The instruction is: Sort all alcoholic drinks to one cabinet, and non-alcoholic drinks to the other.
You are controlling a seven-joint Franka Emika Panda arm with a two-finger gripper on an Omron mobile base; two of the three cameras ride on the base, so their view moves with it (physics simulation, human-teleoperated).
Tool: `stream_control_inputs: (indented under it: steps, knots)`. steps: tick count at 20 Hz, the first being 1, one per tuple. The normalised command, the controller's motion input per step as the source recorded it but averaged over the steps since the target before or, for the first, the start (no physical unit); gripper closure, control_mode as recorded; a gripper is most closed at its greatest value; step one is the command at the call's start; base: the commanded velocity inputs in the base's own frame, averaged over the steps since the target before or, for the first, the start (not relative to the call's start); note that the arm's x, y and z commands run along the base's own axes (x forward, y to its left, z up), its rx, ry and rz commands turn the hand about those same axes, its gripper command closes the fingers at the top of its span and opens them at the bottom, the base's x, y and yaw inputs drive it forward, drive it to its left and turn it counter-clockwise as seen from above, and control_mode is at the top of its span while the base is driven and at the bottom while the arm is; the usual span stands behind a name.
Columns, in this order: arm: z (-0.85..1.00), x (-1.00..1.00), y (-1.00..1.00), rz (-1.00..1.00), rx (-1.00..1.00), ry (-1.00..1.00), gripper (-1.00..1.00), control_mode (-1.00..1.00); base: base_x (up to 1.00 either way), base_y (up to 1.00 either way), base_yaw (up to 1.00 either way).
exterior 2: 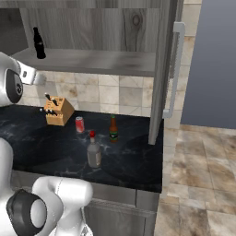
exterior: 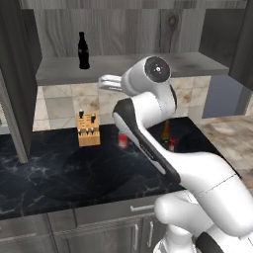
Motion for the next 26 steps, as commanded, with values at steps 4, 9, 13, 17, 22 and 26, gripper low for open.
stream_control_inputs:
  steps: [4,9,13,17,22,26]
  knots:
    - [-0.33,-0.15,0.00,-0.18,0.00,0.24,-1.00,-1.00,0.00,0.00,0.00]
    - [-0.46,0.00,-0.21,-0.14,0.00,0.23,-1.00,-1.00,0.00,0.00,0.00]
    - [-0.67,0.00,-0.47,-0.02,0.00,0.17,-1.00,-1.00,0.00,0.00,0.00]
    - [-0.78,0.00,-0.34,0.00,0.00,0.04,-1.00,-1.00,0.00,0.00,0.00]
    - [-0.63,0.11,-0.14,0.01,0.00,0.00,-1.00,-1.00,0.00,0.00,0.00]
    - [-0.48,0.19,-0.04,0.00,-0.01,0.00,-1.00,-1.00,0.00,0.00,0.00]
